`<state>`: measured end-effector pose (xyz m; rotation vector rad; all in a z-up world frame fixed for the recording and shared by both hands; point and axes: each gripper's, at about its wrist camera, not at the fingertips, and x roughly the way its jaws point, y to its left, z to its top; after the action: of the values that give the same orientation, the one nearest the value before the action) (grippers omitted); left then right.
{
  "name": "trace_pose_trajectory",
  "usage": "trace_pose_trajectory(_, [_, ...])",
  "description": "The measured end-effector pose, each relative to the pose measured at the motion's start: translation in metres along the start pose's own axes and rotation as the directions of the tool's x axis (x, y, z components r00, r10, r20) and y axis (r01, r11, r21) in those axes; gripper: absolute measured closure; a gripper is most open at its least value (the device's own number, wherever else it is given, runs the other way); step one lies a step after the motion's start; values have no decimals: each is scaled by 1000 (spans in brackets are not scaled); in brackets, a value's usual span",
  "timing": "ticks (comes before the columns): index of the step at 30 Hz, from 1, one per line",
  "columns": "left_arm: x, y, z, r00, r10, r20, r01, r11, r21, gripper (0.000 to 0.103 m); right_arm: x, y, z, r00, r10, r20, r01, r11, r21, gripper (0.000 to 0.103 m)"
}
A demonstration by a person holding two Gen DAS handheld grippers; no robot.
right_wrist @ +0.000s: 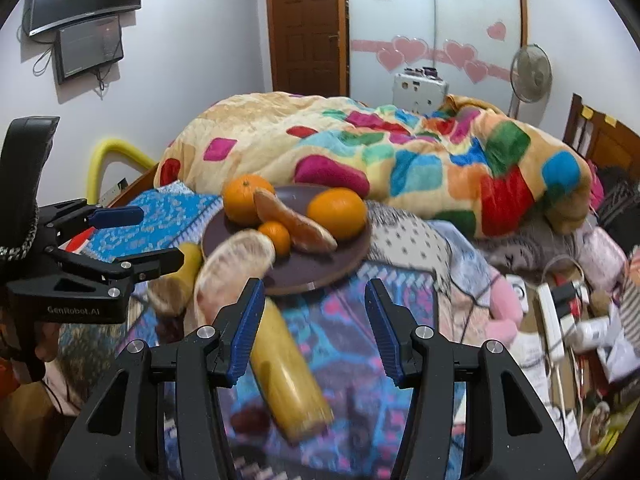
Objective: Organize fruits
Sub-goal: 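Grasp a yellow cylindrical fruit with the left tool while the right tool grasps another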
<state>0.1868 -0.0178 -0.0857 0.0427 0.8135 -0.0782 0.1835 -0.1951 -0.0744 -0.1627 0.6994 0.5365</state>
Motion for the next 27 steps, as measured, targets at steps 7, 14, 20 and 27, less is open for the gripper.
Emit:
trace_pose_trajectory(7, [15,-19,-17,999,20,-42,-20,1000,0,5,-7,-8,-28,999,14,-30,-13,1000,25,54])
trace_pose_trajectory(14, [36,-21,-26,995,78,-65,-80,996,-26,5,14,-4,-46,996,58,-66,-55,997,45,54])
trace_pose_trajectory(20, [25,-18,-22,995,97,11,-97,995,-29,17,38,7,-48,990,99,-101,-95,995,38,51])
trace_pose_trajectory(27, [14,-15,-24,998,63,-1,-63,998,20,47,48,7,-43,987,108,-120,-103,994,43,55])
